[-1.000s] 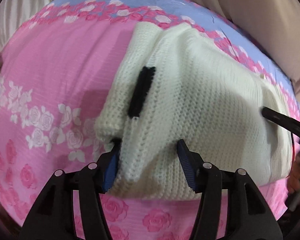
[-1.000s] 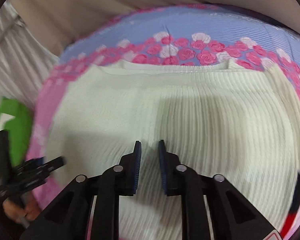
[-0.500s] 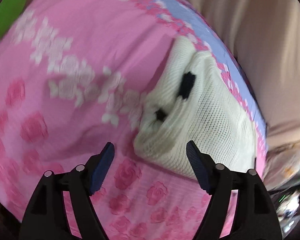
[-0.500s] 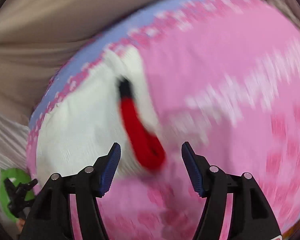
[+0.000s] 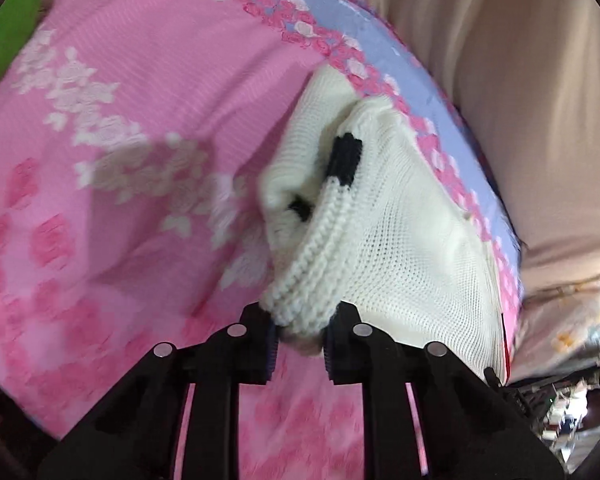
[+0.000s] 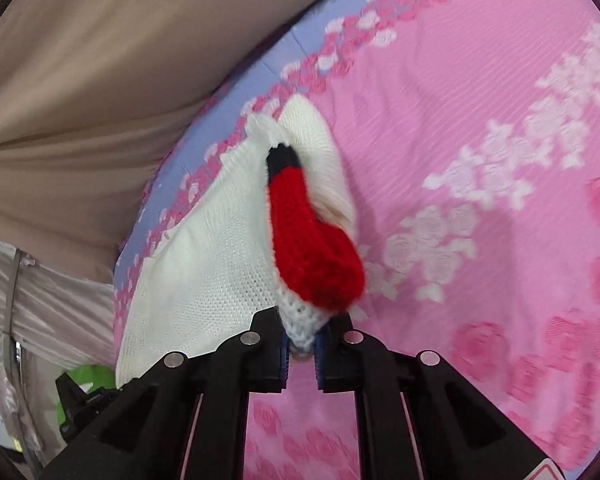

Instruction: Fold small clothes

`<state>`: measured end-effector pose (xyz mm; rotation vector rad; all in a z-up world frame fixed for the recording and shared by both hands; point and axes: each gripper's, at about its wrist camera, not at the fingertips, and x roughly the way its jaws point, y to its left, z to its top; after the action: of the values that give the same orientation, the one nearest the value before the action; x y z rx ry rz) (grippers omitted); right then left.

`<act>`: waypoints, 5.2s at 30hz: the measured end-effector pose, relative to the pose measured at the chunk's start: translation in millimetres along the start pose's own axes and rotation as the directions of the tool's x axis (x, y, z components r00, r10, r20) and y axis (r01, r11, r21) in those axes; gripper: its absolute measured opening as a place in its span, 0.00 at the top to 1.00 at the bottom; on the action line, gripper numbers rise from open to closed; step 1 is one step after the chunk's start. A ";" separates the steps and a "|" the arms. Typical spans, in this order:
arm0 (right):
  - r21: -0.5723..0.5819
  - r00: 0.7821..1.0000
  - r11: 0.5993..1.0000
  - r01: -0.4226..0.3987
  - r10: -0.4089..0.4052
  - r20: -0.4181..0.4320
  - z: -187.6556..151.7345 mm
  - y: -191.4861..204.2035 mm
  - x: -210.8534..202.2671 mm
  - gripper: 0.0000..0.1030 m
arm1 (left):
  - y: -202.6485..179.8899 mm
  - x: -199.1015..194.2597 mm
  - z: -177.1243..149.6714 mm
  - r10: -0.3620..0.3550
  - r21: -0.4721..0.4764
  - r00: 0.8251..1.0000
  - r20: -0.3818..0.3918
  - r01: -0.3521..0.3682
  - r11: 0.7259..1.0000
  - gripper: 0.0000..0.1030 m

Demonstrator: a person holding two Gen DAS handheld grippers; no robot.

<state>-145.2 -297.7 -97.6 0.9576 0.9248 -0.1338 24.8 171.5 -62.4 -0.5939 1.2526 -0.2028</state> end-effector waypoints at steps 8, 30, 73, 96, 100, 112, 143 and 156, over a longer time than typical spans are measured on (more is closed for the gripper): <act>-0.035 0.956 0.976 0.216 -0.218 -0.195 -105.9 -90.4 -55.7 0.91 | 62.5 1.4 -116.8 0.116 0.038 0.958 -0.263 -0.109 0.993 0.84; -0.214 0.984 0.962 0.171 -0.176 -0.001 6.9 -19.4 24.2 0.93 | -54.0 67.7 -9.6 0.140 0.319 0.990 -0.033 -0.122 0.940 0.91; -0.530 0.914 0.847 -0.039 -0.184 -0.361 -96.8 109.4 105.8 0.95 | -115.0 -52.9 -88.8 -0.236 0.399 0.968 -0.087 0.251 0.882 0.80; -0.129 0.982 0.991 0.035 -0.058 -0.182 -40.4 -12.3 -20.0 0.24 | -193.3 25.8 -166.2 0.001 0.679 0.974 -0.225 0.156 0.718 0.15; -0.197 0.956 0.977 0.083 -0.134 -0.262 -50.9 1.8 13.0 0.73 | -164.9 19.4 -160.2 -0.008 0.596 0.976 -0.216 0.138 0.791 0.16; -0.234 0.960 0.959 0.158 -0.204 -0.190 -32.3 -63.0 -18.3 0.79 | -180.1 29.8 -185.0 0.032 0.644 0.978 -0.206 0.111 0.757 0.15; -0.214 0.981 0.963 0.163 -0.182 -0.072 -78.0 -63.7 -131.9 0.54 | -208.3 68.1 -198.3 0.129 0.682 0.981 -0.145 0.005 0.731 0.14; -0.262 0.975 0.945 0.194 -0.215 -0.056 30.4 -31.0 -25.1 0.48 | -228.0 58.8 -194.9 0.146 0.719 0.989 -0.004 -0.098 0.688 0.14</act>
<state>-157.0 -346.1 -92.1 0.6306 1.0903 -0.1469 -98.9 -105.8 -27.8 0.1893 1.1473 -0.5749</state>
